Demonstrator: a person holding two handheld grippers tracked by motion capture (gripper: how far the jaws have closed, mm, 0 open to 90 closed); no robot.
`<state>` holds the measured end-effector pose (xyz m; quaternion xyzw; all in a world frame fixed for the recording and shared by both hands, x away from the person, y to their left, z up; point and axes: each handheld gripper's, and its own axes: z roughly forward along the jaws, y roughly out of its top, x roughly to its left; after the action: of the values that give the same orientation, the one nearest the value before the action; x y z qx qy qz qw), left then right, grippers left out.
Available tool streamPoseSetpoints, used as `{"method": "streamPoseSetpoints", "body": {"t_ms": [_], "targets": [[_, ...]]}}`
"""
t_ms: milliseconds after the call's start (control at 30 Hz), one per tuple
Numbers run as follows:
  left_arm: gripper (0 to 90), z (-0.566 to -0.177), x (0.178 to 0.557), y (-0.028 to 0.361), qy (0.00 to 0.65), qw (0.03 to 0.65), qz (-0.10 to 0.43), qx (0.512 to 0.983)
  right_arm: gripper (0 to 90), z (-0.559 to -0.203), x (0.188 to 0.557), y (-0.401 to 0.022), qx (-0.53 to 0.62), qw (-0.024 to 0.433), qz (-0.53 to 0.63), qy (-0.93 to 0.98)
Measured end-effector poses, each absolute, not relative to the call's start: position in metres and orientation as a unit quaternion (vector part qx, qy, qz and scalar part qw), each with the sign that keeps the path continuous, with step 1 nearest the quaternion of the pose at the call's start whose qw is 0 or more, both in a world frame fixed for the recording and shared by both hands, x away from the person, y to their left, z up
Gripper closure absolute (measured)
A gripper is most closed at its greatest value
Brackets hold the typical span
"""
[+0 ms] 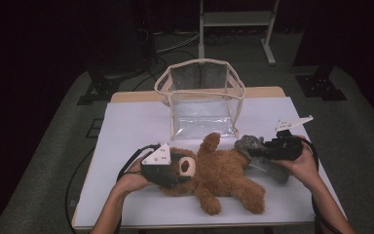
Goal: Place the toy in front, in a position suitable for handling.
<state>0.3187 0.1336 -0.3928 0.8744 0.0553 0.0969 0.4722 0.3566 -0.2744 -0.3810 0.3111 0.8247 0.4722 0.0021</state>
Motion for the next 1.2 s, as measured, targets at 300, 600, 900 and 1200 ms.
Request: {"method": "streamPoseSetpoints", "body": {"t_ms": [300, 600, 900, 1200], "targets": [[29.6, -0.392, 0.318, 0.133, 0.055, 0.471, 0.104, 0.874, 67.5, -0.356, 0.343, -0.211, 0.217, -0.018, 0.497, 0.84], [23.5, -0.382, 0.316, 0.147, 0.046, 0.467, 0.113, 0.876, 67.4, -0.373, 0.339, -0.206, 0.223, -0.021, 0.486, 0.845], [23.7, -0.388, 0.325, 0.178, 0.068, 0.473, 0.088, 0.874, 67.4, -0.378, 0.341, -0.21, 0.228, -0.026, 0.492, 0.84], [36.6, -0.403, 0.33, 0.174, 0.083, 0.488, 0.059, 0.867, 67.3, -0.377, 0.341, -0.216, 0.235, -0.014, 0.483, 0.843]]}}
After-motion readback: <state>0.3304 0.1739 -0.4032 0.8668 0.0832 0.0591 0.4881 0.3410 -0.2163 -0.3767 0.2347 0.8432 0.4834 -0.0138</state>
